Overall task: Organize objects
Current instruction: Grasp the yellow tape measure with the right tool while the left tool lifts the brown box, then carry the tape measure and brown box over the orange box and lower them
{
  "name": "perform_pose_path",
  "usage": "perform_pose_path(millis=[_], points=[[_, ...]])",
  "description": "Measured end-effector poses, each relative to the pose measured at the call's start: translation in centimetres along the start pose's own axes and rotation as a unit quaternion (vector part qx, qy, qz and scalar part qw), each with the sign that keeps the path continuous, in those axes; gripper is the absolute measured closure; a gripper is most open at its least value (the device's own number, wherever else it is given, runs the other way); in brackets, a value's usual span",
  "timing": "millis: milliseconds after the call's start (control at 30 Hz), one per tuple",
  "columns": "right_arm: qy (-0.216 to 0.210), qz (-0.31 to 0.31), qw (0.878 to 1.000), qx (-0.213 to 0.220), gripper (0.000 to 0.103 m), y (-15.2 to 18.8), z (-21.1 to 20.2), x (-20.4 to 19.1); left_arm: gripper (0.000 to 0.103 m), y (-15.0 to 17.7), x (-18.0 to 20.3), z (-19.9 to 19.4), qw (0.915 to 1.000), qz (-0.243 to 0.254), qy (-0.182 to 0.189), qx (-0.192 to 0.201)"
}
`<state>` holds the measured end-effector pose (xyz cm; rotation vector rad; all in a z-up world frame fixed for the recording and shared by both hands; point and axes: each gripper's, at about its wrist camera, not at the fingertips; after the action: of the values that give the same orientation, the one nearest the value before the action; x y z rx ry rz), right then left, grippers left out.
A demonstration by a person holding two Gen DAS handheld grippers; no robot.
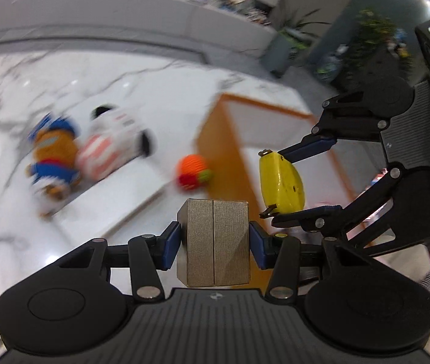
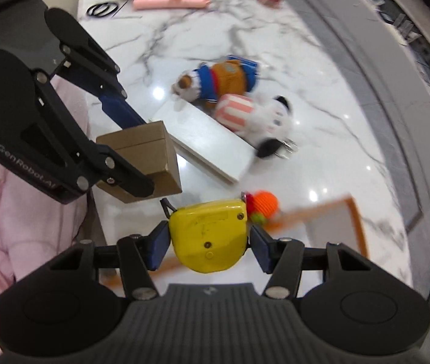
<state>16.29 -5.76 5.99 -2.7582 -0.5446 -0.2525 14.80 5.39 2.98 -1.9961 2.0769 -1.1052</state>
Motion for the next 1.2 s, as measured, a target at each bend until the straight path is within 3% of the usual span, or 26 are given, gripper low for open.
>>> perform_pose_path(millis=[267,500,767,1200], points=[[0.049,0.060,0.997,-0.023,0.044,6.9,-2.2,1.4,0.048,-0.8,7.6,2.5,0.9975,0.055,0.040,-0.019],[0.064,0.111,0.992,-0.010,0.044,12.1,-2.7,1.9,0.048,0.0,12.1,7.7,0.9930,0.095,-0.032,-0.062],[0.044,0.126,0.991,0.018,0.044,15.1,-1.5,1.9,0.048,1.3,13.4,11.3,0.9848,0.110,-0.090,-0.099],[0.018,0.132,0.990,0.038,0.044,17.0,0.2,1.9,0.048,2.1,12.7,13.6,0.9822,0.051,-0.105,-0.147]])
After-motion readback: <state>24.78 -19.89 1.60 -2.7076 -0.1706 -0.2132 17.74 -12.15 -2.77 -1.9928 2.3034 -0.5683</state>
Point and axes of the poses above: each gripper's, at about its wrist camera, not at the fingertips, and z roughly the way its jaws point, x to its right, y to its underside, and after that the axes turned 2 degrees about y, right-handed
